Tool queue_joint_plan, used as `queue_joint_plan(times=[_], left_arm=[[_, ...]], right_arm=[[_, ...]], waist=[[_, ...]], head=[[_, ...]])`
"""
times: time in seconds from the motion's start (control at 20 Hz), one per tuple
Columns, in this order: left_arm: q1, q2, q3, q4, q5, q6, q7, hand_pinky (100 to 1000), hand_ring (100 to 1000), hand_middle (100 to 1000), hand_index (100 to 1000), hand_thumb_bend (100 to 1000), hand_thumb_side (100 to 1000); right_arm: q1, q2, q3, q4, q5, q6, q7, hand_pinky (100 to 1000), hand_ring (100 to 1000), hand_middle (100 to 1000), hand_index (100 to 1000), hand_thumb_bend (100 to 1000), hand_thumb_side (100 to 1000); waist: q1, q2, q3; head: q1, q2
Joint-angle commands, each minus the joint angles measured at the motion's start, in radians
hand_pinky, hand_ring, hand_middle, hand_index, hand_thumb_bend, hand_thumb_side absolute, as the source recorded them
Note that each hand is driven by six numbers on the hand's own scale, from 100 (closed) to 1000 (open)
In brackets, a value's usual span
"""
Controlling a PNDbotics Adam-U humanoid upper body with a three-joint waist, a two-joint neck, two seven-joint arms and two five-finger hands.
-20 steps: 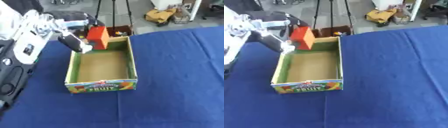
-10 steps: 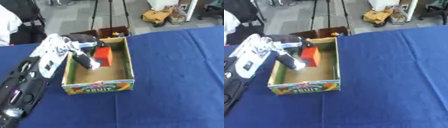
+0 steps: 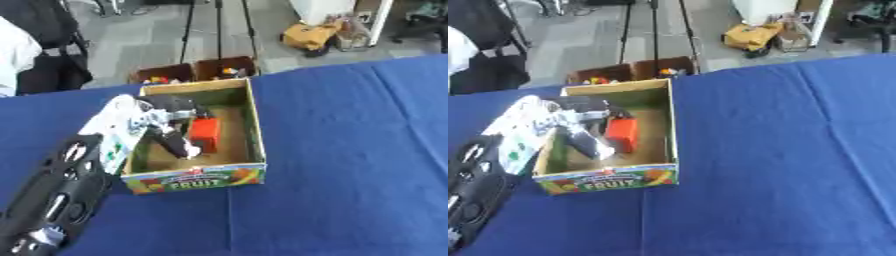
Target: Pick up objects on the table and place them in the box.
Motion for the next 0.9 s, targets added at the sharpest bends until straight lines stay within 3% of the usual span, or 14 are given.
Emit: queue_joint_plan(times=[0.05,0.2,0.4,0.55,0.9], left_arm=[[-0.015,0.005,0.018,0.015,-0.027,-0.010,0.020,495,631,575,634,100,385],[-0.014,0.002,0.020,0.024,-0.034,-0.024,0.022,513,664,615,689,100,405],[-0.014,0.003,0.017,0.025,-0.052,-0.034,-0.005,569,754,779,825,100,444],[-0.015,0.004,0.016,0.018,-0.071,-0.039,-0.027,618,829,908,980,100,444],[-0.019,0.007,0.022,-0.022,-0.086,-0.030,-0.054,700,907,1000,1000,100,438]], right_arm=[[-0.013,-0.009,-0.001,-0.020,-0.009,-0.005,0.003,646,728,512,684,100,980],[-0.013,-0.009,-0.001,-0.020,-0.010,-0.005,0.003,646,728,512,684,100,981],[-0.013,-0.008,-0.001,-0.020,-0.010,-0.005,0.002,645,728,512,683,100,982],[-0.013,-0.008,-0.001,-0.020,-0.012,-0.004,0.003,645,728,511,683,100,982],[-0.011,-0.006,0.000,-0.020,-0.013,-0.003,0.004,644,728,511,682,100,984]], waist=[[0.006,-0.003,0.000],[0.006,-0.003,-0.001],[0.005,-0.003,-0.001],[0.005,-0.004,0.001],[0.005,-0.007,0.002]], head=[[0.003,-0.015],[0.003,-0.013],[0.002,-0.013],[0.001,-0.011],[0.001,-0.011]])
